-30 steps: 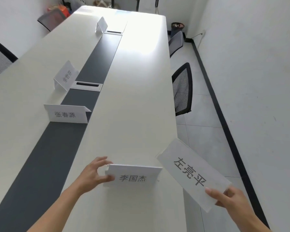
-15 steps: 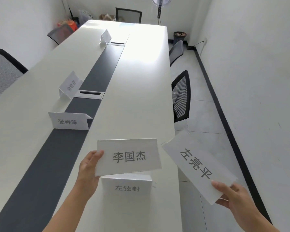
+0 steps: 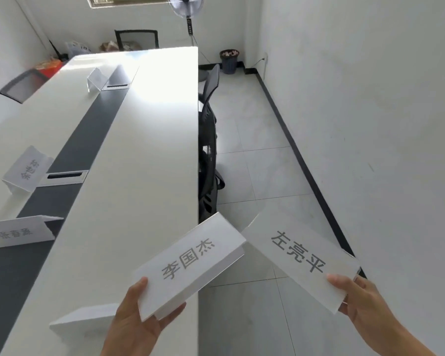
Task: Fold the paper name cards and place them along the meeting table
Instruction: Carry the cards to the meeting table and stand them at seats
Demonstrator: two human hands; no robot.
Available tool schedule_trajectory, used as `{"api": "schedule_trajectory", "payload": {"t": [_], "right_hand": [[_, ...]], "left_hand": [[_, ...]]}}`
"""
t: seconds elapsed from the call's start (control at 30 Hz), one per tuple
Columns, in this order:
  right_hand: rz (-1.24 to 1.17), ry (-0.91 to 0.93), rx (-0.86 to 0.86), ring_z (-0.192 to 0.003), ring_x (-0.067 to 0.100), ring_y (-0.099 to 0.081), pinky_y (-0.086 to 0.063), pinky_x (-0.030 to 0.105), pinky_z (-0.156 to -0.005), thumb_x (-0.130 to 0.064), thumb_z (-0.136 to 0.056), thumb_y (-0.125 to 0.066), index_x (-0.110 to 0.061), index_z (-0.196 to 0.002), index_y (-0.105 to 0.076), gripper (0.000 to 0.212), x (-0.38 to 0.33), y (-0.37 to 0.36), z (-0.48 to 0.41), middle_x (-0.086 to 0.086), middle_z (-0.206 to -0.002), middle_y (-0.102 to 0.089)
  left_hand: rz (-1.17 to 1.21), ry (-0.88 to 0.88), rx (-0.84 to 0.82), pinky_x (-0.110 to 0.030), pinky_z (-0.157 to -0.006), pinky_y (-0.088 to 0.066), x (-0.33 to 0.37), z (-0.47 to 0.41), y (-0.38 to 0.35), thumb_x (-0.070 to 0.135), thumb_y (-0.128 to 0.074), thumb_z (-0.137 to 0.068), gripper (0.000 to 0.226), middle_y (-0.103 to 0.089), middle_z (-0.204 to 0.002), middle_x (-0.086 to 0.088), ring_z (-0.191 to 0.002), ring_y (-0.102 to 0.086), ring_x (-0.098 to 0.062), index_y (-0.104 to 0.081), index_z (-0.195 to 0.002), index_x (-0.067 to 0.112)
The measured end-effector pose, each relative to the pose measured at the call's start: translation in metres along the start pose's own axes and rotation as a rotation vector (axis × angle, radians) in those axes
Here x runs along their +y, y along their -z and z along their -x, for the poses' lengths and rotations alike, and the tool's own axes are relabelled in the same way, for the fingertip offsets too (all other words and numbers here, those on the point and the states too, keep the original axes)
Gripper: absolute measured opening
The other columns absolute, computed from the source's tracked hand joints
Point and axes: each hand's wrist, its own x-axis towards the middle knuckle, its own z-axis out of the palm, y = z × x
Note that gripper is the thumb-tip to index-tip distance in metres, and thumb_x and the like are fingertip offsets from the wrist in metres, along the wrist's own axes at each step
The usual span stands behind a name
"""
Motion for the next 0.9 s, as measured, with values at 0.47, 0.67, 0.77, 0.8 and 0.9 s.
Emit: {"api": "schedule_trajectory", "payload": {"t": [0.47,0.67,0.77,0.8,0.9], "right_hand": [[-0.110,0.015,0.151,-0.106,0.044,-0.063,-0.047,0.049,-0.080,-0.027,-0.074,-0.072,-0.019,-0.108,-0.071,0.035,-0.078,0.147,-0.135,0.011,-0.116,-0.071],[-0.101,0.017,0.156,-0.108,0.048,-0.061,-0.049,0.046,-0.076,-0.033,-0.059,-0.080,-0.007,-0.106,-0.067,0.056,-0.139,0.140,-0.242,0.015,-0.113,-0.071],[-0.068,0.060,0.113,-0.092,0.035,-0.070,-0.051,0.045,-0.074,-0.047,-0.041,-0.087,-0.013,-0.096,-0.073,0.066,-0.188,0.127,-0.291,0.011,-0.101,-0.075],[-0.070,0.075,0.104,-0.085,0.028,-0.071,-0.051,0.045,-0.075,-0.044,-0.045,-0.087,-0.016,-0.092,-0.075,0.057,-0.205,0.123,-0.308,0.010,-0.100,-0.076],[-0.111,0.099,0.067,-0.086,0.026,-0.068,-0.049,0.049,-0.080,-0.023,-0.071,-0.068,-0.014,-0.098,-0.071,0.029,-0.243,0.110,-0.357,0.011,-0.107,-0.074]], "left_hand": [[-0.039,0.054,-0.054,-0.060,-0.094,-0.044,-0.057,-0.114,-0.198,0.032,-0.050,-0.086,0.030,-0.072,-0.112,-0.012,-0.093,-0.069,-0.034,-0.074,-0.101,0.021],[-0.067,0.064,-0.051,-0.057,-0.094,-0.045,-0.011,-0.215,-0.269,0.032,-0.052,-0.084,0.030,-0.070,-0.116,-0.013,-0.098,-0.066,-0.036,-0.079,-0.088,0.020],[-0.053,0.025,-0.082,-0.056,-0.083,-0.052,0.025,-0.258,-0.311,0.032,-0.056,-0.078,0.029,-0.070,-0.117,-0.013,-0.098,-0.068,-0.035,-0.077,-0.094,0.020],[-0.056,0.009,-0.087,-0.057,-0.084,-0.051,0.037,-0.272,-0.323,0.032,-0.056,-0.078,0.031,-0.069,-0.120,-0.013,-0.106,-0.065,-0.036,-0.075,-0.100,0.020],[-0.082,-0.050,-0.117,-0.057,-0.087,-0.050,0.067,-0.309,-0.354,0.032,-0.051,-0.085,0.042,-0.066,-0.125,-0.011,-0.122,-0.056,-0.037,-0.060,-0.125,0.021]]}}
